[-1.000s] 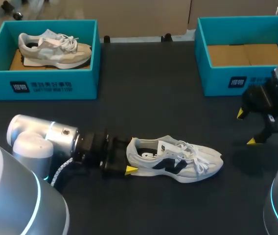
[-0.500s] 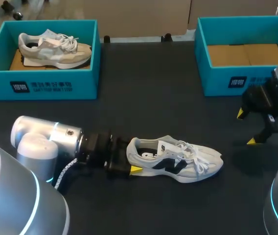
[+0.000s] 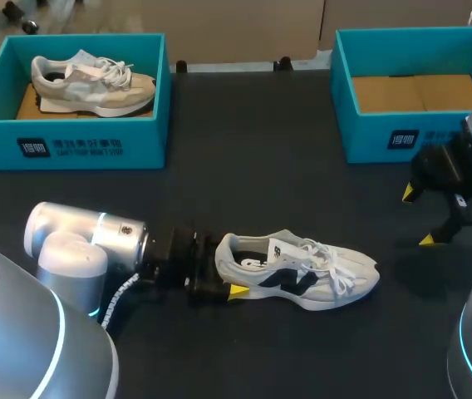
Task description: Take the shoe out of the shoebox, open the shoe tongue, remove and reinsert the insole, then place the shoe into the shoebox
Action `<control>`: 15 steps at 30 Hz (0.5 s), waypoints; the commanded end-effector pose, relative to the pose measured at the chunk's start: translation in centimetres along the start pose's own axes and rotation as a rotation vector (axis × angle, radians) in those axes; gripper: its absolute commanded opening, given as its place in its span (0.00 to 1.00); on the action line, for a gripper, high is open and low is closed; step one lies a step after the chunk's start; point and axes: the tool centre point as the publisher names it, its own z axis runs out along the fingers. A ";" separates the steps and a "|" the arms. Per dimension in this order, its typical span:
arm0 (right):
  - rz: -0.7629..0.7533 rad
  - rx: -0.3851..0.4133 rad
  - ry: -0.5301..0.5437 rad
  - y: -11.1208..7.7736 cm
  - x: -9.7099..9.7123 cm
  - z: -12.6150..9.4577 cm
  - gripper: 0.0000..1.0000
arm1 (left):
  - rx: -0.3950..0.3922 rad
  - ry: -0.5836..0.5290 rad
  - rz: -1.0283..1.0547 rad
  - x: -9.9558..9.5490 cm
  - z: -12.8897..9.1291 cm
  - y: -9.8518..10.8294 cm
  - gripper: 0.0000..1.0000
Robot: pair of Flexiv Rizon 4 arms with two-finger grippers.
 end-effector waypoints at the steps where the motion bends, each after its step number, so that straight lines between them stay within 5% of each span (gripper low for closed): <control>1: -0.001 0.002 -0.002 0.0 0.1 0.0 1.00 | 0.002 -0.008 -0.009 0.0 0.6 0.3 1.00; 3: -0.001 0.002 -0.002 0.0 0.1 0.0 1.00 | 0.004 -0.010 -0.012 0.0 0.7 0.3 0.96; 5: -0.001 0.002 -0.002 0.0 0.1 0.0 1.00 | 0.006 -0.013 -0.014 0.0 0.7 0.5 0.00; 15: -0.001 0.002 -0.002 0.0 0.1 0.0 1.00 | 0.004 0.003 -0.032 0.0 0.4 0.8 0.00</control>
